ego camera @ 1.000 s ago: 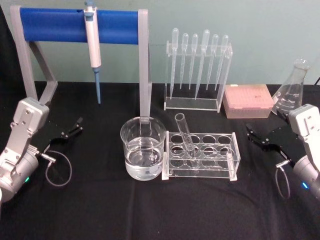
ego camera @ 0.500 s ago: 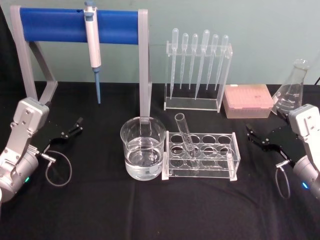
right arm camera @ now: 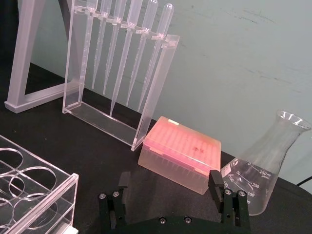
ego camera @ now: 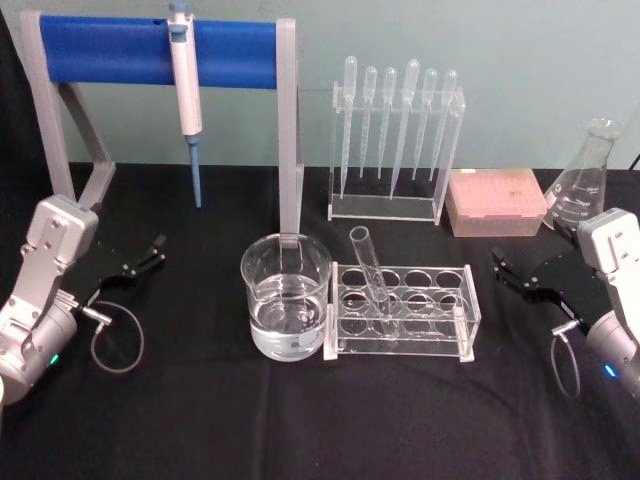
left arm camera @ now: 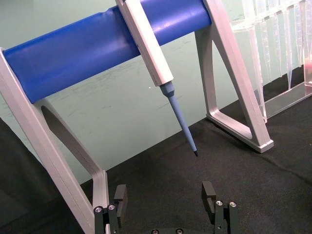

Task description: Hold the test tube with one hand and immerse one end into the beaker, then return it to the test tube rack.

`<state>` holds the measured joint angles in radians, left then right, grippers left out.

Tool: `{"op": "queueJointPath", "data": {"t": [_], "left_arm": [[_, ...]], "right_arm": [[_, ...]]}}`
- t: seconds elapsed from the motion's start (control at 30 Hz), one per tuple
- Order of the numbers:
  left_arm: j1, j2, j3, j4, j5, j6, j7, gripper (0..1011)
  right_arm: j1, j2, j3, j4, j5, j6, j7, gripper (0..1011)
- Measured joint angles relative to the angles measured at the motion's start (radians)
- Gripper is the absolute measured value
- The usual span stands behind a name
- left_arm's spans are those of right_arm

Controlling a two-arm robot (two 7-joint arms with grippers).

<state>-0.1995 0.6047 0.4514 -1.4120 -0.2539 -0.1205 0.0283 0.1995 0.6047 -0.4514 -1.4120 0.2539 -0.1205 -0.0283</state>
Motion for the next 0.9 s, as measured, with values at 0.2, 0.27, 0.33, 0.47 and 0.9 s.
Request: {"op": "queueJointPath", "data": {"t": [0.2, 0.27, 0.33, 0.47, 0.9], "left_arm": [[0.0, 0.0, 0.0, 0.0, 0.0, 0.0, 0.0, 1000], [0.0, 0.0, 0.0, 0.0, 0.0, 0.0, 0.0, 1000], [0.0, 0.0, 0.0, 0.0, 0.0, 0.0, 0.0, 1000], [0.0, 0.0, 0.0, 0.0, 0.0, 0.0, 0.0, 1000], [0.0, 0.0, 0.0, 0.0, 0.0, 0.0, 0.0, 1000]], "right_arm": [[-0.001, 0.0, 0.002, -0.001, 0.001, 0.0, 0.001, 1003], [-0.006, 0.002, 0.012, -0.016, 0.009, -0.004, 0.011, 1003], [-0.017, 0.012, 0.031, -0.048, 0.029, -0.009, 0.032, 1003], [-0.042, 0.041, 0.075, -0.119, 0.079, -0.011, 0.081, 1003], [-0.123, 0.215, 0.188, -0.292, 0.301, -0.012, 0.427, 1002]]}}
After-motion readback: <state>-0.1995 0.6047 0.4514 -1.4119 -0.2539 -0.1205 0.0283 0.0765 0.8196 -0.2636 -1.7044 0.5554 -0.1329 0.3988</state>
